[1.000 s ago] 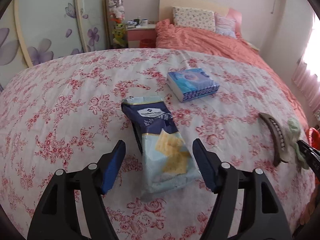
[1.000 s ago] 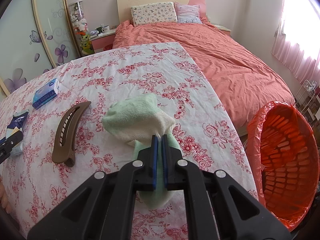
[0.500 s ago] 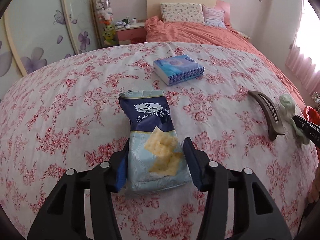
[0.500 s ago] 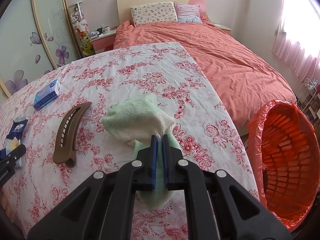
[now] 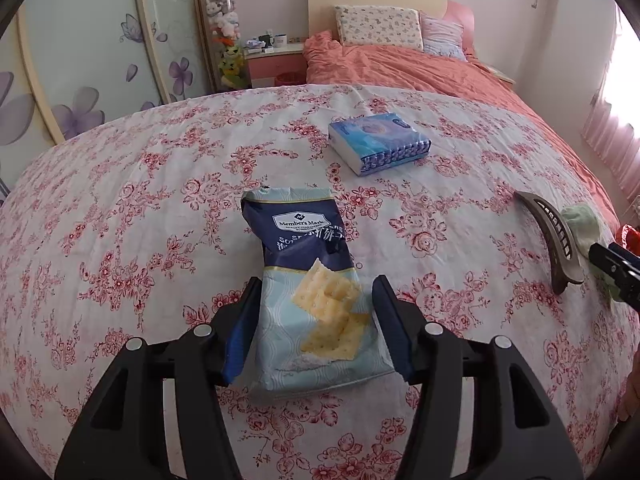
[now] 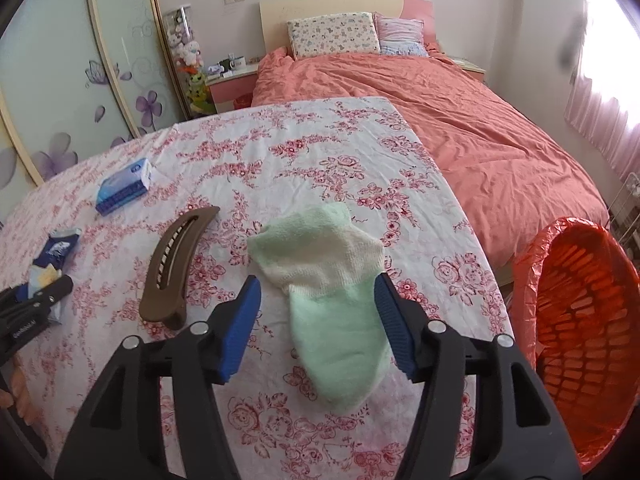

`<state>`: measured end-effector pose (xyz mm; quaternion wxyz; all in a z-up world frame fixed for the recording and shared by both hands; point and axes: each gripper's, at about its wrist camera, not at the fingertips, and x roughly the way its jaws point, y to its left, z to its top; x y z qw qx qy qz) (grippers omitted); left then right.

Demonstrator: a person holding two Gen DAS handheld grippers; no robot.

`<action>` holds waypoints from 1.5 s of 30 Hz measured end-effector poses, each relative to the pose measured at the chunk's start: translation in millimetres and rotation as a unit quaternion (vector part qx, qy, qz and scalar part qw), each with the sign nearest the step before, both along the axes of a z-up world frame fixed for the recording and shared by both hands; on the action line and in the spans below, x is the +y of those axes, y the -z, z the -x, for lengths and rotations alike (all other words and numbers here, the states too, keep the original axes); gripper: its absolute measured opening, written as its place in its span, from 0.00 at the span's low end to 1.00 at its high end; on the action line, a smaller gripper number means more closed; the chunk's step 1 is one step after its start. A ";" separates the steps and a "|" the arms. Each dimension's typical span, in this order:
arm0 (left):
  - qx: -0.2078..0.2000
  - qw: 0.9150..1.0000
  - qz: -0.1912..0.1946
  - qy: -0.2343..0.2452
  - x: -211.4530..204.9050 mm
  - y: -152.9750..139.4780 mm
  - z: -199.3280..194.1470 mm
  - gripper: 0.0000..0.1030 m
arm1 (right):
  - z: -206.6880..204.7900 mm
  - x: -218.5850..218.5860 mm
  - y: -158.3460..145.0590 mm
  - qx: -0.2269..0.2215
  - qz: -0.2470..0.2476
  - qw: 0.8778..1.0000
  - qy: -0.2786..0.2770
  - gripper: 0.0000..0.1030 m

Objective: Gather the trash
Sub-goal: 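Lift the cracker packet with the left gripper while the right holds the green sock, then carry the cracker packet and green sock over the orange basket with both grippers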

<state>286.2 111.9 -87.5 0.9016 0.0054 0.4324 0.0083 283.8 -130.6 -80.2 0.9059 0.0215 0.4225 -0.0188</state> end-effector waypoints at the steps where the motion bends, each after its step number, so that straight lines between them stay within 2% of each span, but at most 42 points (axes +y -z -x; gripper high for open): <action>1: 0.000 1.000 0.000 -0.001 -0.1 0.0 -0.6 0.55 | -2.9 2.0 2.9 0.008 0.006 1.000 0.003 0.57; 4: 0.000 1.000 0.001 0.000 -0.3 -0.1 -1.3 0.55 | -4.8 0.2 3.4 0.011 0.017 1.000 0.006 0.53; 5: -0.001 1.000 0.002 0.000 -0.1 -0.2 -1.8 0.54 | -4.8 -0.2 3.6 0.012 0.016 1.000 0.006 0.45; 7: -0.002 1.000 0.005 -0.001 1.2 -0.6 -2.3 0.50 | -4.3 -2.8 3.4 0.010 0.009 1.000 0.009 0.38; 11: -0.004 1.000 0.009 -0.002 2.9 -1.0 -2.6 0.44 | -1.3 -9.7 2.6 0.007 0.001 1.000 0.017 0.12; 14: -0.007 1.000 0.013 0.004 1.8 -2.2 -1.1 0.36 | 1.8 -10.1 1.7 0.004 0.000 1.000 0.014 0.06; 17: -0.011 1.000 0.009 0.008 0.8 -3.6 3.2 0.33 | 9.9 -12.6 -2.2 -0.001 -0.009 1.000 0.014 0.06; 18: -0.012 1.000 0.008 0.009 0.8 -4.4 4.5 0.26 | 12.8 -13.2 -4.2 -0.004 -0.011 1.000 0.014 0.06; 28: -0.029 0.999 0.013 0.006 0.2 -21.5 22.4 0.24 | 45.6 -12.9 -35.9 -0.035 -0.021 0.999 0.010 0.05; 40: -0.083 0.996 0.003 0.030 -23.2 -74.1 60.1 0.24 | 96.5 -24.9 -82.1 -0.084 -0.033 0.996 0.018 0.06; 45: -0.104 0.993 0.010 0.049 -42.4 -92.9 80.2 0.24 | 129.9 -42.1 -101.0 -0.115 -0.059 0.991 0.024 0.06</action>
